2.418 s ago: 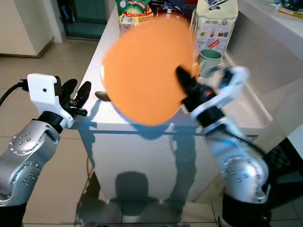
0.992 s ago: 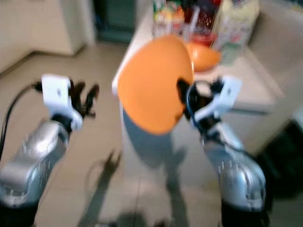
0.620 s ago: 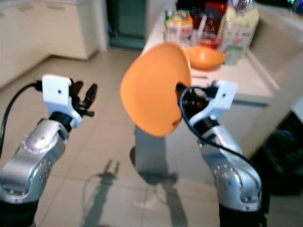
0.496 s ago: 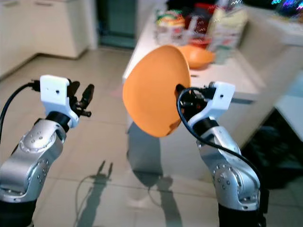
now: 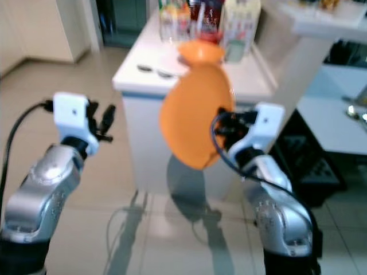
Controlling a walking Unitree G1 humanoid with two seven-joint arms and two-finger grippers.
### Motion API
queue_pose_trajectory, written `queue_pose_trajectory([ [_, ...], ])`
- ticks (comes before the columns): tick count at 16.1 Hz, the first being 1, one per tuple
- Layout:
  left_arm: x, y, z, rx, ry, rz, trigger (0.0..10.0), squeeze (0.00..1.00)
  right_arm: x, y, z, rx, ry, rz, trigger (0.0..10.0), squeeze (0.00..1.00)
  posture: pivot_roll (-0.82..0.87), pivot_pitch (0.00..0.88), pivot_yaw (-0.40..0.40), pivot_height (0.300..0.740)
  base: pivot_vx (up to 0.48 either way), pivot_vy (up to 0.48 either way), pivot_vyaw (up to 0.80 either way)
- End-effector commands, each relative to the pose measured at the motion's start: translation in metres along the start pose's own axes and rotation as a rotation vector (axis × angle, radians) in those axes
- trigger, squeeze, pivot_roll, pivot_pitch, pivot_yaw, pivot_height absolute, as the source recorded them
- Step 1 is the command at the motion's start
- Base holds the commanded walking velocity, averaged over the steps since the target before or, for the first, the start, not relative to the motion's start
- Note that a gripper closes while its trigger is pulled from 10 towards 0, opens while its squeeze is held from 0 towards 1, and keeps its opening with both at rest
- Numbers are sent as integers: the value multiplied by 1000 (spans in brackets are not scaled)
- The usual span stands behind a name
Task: Setting the table
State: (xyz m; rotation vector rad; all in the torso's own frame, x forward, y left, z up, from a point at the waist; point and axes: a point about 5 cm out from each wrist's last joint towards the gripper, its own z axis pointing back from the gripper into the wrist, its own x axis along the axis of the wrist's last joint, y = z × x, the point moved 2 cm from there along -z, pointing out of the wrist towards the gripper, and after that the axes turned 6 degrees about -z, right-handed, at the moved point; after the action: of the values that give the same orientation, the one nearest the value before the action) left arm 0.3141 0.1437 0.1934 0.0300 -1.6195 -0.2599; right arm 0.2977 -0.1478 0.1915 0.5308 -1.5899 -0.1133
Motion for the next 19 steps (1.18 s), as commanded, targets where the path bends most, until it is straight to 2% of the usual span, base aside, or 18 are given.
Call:
queue_pose_trajectory([
  [1,0,-5,-2,-10,0,-8,10000,0,11,-5,1,-14,-54,34,10000,0,33,0,-27,740,0,-409,0],
  [4,-4,-4,-3,2,11,14,10000,0,7,-5,6,-16,-38,76,10000,0,4,0,-17,740,0,-406,0],
  [7,-16,-11,2,-9,33,14,10000,0,5,-21,14,-81,-18,150,10000,0,9,0,-24,740,0,-404,0],
  [11,-36,-4,9,7,60,-1,10000,0,-4,-30,17,-111,-22,229,10000,0,7,0,-22,740,0,-404,0],
  [13,-42,-3,10,16,71,-11,10000,0,-9,-31,18,-110,-22,234,10000,0,20,0,-28,740,0,-405,0],
  [16,-59,1,16,43,85,-41,10000,0,-31,-36,21,-101,-19,233,10000,0,27,0,-25,740,0,-377,0],
  [19,-61,4,15,63,77,-36,10000,0,-31,-39,20,-131,-46,231,10000,0,13,0,-24,740,0,-374,0],
])
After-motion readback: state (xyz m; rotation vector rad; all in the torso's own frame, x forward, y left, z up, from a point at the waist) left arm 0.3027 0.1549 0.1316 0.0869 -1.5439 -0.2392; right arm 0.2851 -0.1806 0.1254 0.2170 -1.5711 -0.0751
